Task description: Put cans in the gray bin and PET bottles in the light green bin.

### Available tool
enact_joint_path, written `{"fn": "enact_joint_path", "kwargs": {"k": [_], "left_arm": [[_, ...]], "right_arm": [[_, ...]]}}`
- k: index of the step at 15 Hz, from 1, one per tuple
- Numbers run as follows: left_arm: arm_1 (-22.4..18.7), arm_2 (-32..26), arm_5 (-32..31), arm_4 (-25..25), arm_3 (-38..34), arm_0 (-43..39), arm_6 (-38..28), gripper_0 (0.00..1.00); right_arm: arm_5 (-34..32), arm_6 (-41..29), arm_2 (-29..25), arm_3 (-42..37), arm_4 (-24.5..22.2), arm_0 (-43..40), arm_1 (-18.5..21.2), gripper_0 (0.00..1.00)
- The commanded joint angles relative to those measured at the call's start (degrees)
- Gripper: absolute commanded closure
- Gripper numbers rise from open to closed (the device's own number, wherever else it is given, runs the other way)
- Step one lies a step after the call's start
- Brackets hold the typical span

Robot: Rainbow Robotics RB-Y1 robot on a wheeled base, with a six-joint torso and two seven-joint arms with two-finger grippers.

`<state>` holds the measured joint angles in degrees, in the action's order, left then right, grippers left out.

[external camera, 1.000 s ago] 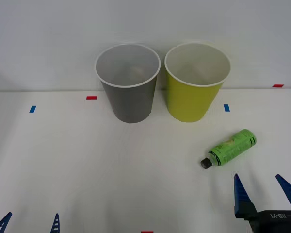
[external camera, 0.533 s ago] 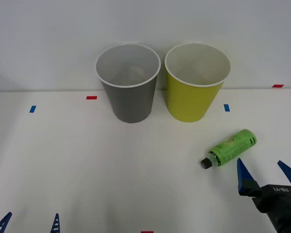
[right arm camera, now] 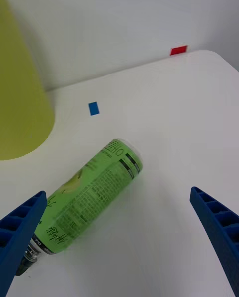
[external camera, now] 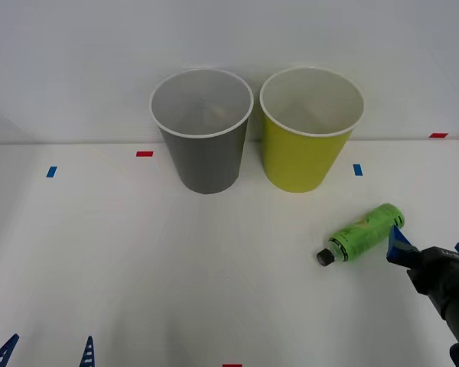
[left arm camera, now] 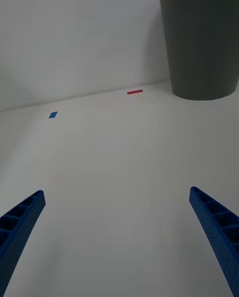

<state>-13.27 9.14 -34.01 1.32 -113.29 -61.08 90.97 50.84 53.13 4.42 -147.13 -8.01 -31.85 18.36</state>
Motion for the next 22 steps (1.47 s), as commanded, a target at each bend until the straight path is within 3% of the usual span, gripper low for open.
{"fn": "enact_joint_path", "kwargs": {"k": [1, 6, 11, 13, 17, 22], "left_arm": [[0.00, 0.00, 0.00, 0.00, 0.00, 0.00, 0.00, 0.00], [0.00, 0.00, 0.00, 0.00, 0.00, 0.00, 0.00, 0.00], [0.00, 0.00, 0.00, 0.00, 0.00, 0.00, 0.00, 0.00], [0.00, 0.00, 0.00, 0.00, 0.00, 0.00, 0.00, 0.00], [0.00, 0.00, 0.00, 0.00, 0.00, 0.00, 0.00, 0.00], [0.00, 0.00, 0.00, 0.00, 0.00, 0.00, 0.00, 0.00]], "right_arm": [[14.55, -9.72, 1.73, -1.41, -2.10, 9.35, 3.26, 0.00], [31.69, -22.81, 0.15, -0.44, 6.07, 20.86, 7.04, 0.00], [40.48, -39.25, -1.79, 7.03, 15.65, 30.00, 11.61, 0.00], [41.01, -44.87, -2.22, 10.02, 19.17, 32.02, 13.72, 0.00], [48.83, -47.07, -2.14, 15.38, 27.08, 39.49, 18.02, 0.00], [49.62, -47.60, 0.76, 26.45, 32.88, 47.05, 20.48, 0.00]]}}
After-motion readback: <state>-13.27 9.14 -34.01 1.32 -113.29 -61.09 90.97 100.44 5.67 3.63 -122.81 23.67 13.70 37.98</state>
